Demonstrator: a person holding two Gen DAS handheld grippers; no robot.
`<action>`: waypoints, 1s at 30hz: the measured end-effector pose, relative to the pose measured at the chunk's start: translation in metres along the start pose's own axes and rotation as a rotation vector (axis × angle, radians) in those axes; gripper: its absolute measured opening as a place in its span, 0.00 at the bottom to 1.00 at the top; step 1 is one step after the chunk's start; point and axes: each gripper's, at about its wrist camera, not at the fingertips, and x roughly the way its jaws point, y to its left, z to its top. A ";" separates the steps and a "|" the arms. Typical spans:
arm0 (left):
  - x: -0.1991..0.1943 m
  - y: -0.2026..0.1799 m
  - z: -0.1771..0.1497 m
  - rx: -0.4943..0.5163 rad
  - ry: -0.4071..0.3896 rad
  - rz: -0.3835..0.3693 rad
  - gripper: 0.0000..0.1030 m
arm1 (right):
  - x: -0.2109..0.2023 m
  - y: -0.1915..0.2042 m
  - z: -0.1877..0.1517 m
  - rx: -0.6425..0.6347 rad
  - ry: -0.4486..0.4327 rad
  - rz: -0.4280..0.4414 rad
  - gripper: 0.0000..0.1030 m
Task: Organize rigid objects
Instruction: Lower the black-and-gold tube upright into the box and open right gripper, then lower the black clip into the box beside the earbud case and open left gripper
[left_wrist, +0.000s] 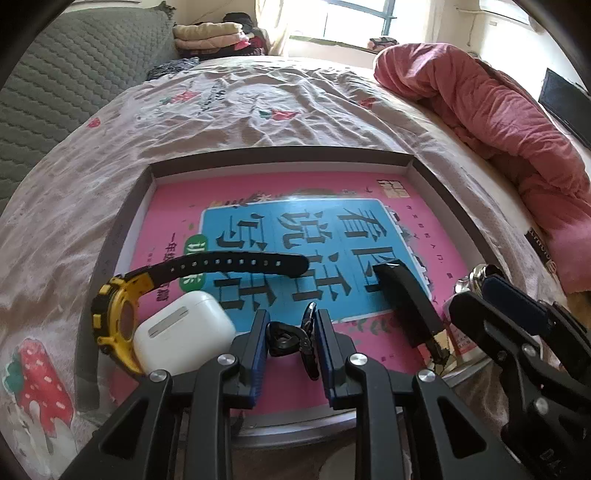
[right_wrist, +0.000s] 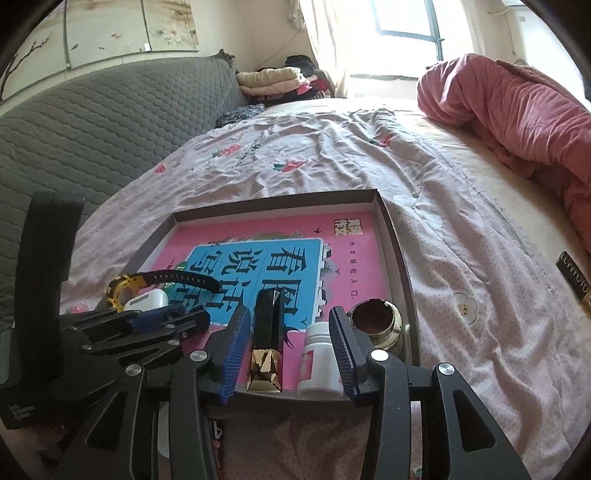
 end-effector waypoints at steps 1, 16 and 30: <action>-0.001 0.001 -0.001 -0.005 -0.001 -0.001 0.24 | 0.000 0.000 0.000 -0.002 0.000 0.001 0.44; -0.004 0.008 -0.002 -0.028 0.014 0.008 0.24 | -0.005 -0.001 0.001 -0.005 -0.034 -0.014 0.54; -0.008 0.012 -0.003 -0.041 0.014 0.006 0.24 | -0.009 0.000 0.002 -0.013 -0.058 -0.011 0.56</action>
